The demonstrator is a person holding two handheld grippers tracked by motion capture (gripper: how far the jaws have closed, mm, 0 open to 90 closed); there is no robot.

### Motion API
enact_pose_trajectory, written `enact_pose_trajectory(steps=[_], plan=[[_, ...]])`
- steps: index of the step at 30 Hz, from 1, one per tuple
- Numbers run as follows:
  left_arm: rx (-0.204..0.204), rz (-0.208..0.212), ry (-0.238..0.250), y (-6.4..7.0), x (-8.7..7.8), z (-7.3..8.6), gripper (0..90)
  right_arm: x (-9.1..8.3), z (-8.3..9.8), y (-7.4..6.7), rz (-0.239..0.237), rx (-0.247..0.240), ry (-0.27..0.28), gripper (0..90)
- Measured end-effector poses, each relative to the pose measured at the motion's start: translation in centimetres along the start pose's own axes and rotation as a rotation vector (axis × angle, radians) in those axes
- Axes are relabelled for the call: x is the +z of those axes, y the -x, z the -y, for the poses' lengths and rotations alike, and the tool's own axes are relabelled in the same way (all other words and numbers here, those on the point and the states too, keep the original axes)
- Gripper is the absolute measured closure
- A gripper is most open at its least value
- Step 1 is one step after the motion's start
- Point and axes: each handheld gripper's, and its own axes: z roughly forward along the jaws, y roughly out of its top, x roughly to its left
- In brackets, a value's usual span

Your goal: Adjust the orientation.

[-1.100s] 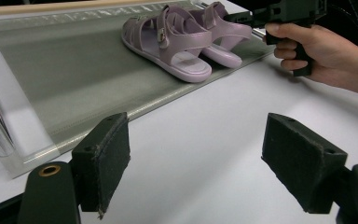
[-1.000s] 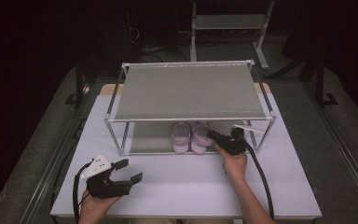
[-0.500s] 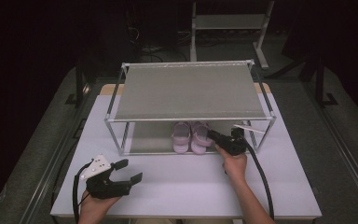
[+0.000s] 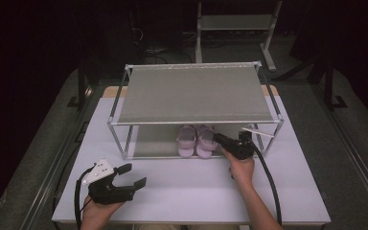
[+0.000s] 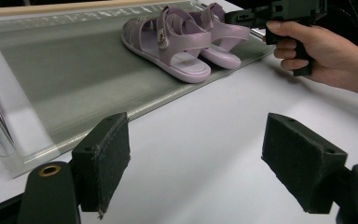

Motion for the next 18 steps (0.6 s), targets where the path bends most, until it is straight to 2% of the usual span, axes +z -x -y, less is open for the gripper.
enact_pose_trajectory(steps=[6, 9, 18], plan=[[0.0, 0.003, 0.001, 0.03, 0.06, -0.02, 22.8, -0.13, -0.08, -0.02, -0.008, 0.01, 0.008, 73.9], [0.0, 0.003, -0.001, 0.03, 0.08, -0.02, 22.8, -0.41, -0.3, -0.05, -0.031, 0.024, 0.037, 73.9], [0.002, 0.005, -0.003, 0.13, 0.12, -0.03, 22.8, -0.76, -0.35, -0.04, -0.029, 0.024, 0.028, 73.4]])
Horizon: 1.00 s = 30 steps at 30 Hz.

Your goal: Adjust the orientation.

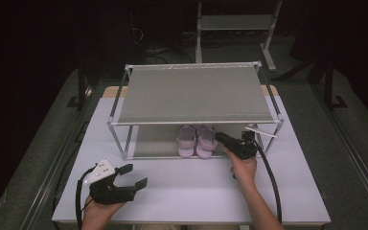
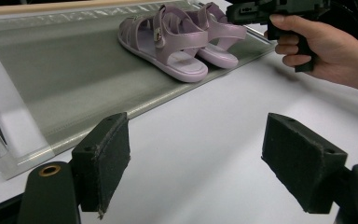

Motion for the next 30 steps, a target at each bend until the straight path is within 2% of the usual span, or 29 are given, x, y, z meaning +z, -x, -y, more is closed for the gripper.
enact_pose_trajectory(steps=[7, 16, 21, 23, 26, 27, 30], plan=[[0.001, 0.003, 0.003, -0.03, -0.11, -0.01, 22.8, -0.38, -0.03, 0.01, 0.0, -0.022, -0.008, 73.3], [0.003, 0.004, 0.006, 0.07, -0.13, -0.03, 22.8, -0.49, -0.02, -0.15, -0.014, -0.012, -0.017, 73.3], [0.003, 0.003, 0.006, 0.03, -0.16, -0.03, 22.8, 0.08, 0.24, 0.04, -0.001, -0.007, -0.022, 72.4], [0.0, 0.003, 0.002, -0.03, -0.12, 0.01, 22.8, 0.28, 0.39, 0.18, 0.01, -0.024, -0.033, 72.5], [0.0, 0.004, 0.002, 0.01, -0.11, 0.01, 22.8, 0.27, 0.43, 0.07, 0.019, -0.02, -0.027, 77.1], [0.001, 0.004, 0.003, 0.01, -0.12, 0.0, 22.8, 0.22, 0.37, -0.06, 0.015, -0.006, -0.021, 78.2], [0.001, 0.005, 0.005, 0.02, -0.16, 0.0, 22.8, 0.07, 0.41, -0.13, 0.029, -0.015, -0.014, 79.1]])
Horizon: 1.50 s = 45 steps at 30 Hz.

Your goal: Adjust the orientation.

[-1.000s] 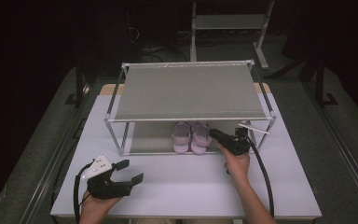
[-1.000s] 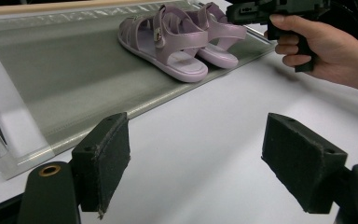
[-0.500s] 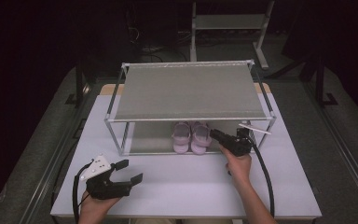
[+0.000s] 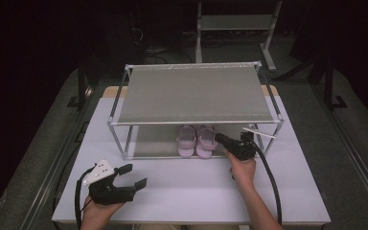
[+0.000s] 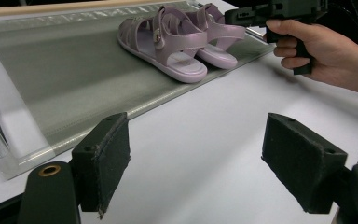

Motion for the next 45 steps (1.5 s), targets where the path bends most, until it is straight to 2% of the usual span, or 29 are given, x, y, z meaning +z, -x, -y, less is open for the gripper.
enact_pose_trajectory(steps=[6, 9, 15, 20, 25, 33, 38, 45], plan=[[0.002, 0.001, -0.002, 0.0, 0.0, 0.0, 22.8, 0.1, 0.2, -0.6, 0.015, -0.001, 0.019, 78.9], [-0.001, 0.003, -0.003, 0.0, 0.0, 0.0, 22.8, 0.0, 0.3, -1.0, 0.013, -0.035, 0.029, 79.4], [0.003, 0.003, -0.001, 0.0, -0.1, 0.0, 22.8, 0.2, 0.3, -1.0, 0.014, -0.013, 0.041, 76.2], [0.002, 0.003, -0.001, 0.0, -0.1, 0.0, 22.8, 0.1, 0.2, -1.1, -0.011, -0.002, 0.047, 74.0], [0.004, 0.003, -0.001, 0.1, -0.1, 0.0, 22.8, 0.2, 0.1, -0.9, -0.016, -0.003, 0.041, 81.3], [0.003, 0.006, -0.004, 0.1, 0.1, 0.0, 22.8, 0.3, -0.1, -0.6, -0.032, 0.003, 0.058, 82.7], [0.004, 0.006, -0.002, 0.2, 0.0, 0.0, 22.9, 0.4, 0.1, -0.9, 0.007, -0.035, 0.063, 79.4], [0.005, 0.006, -0.002, 0.1, -0.1, 0.0, 22.9, 0.3, 0.3, -1.1, 0.008, -0.038, 0.056, 78.6]])
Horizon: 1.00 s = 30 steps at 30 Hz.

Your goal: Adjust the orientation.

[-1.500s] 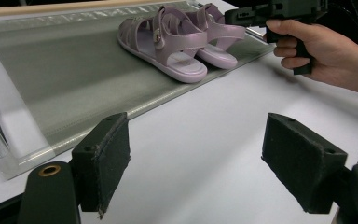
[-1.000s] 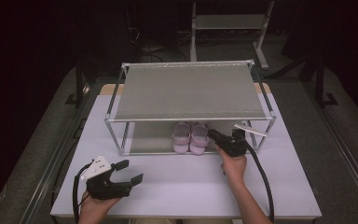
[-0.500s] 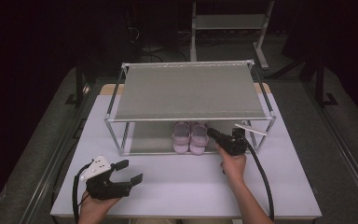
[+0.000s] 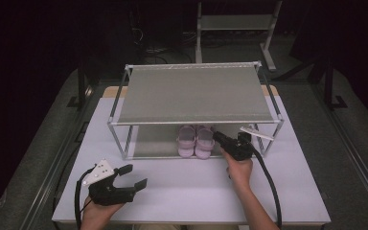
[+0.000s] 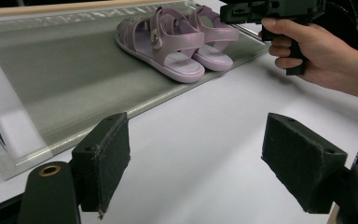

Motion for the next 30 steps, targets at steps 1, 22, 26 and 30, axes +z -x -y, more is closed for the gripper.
enact_pose_trajectory(steps=[1, 22, 26, 30], plan=[[0.001, 0.0, 0.0, 0.0, 0.0, 0.0, 22.9, 0.0, 0.0, 0.0, -0.005, 0.005, 0.0, 78.4], [0.001, 0.002, 0.005, 0.1, -0.1, 0.0, 22.9, -0.6, 0.0, -0.1, -0.019, 0.017, -0.022, 76.1], [-0.001, 0.004, 0.004, 0.1, -0.1, 0.0, 22.9, -1.3, 0.1, 0.1, -0.029, 0.003, -0.032, 74.0], [0.004, 0.006, 0.005, 0.2, -0.1, -0.1, 22.9, -2.6, 0.6, 1.0, -0.033, 0.034, -0.022, 72.5]])
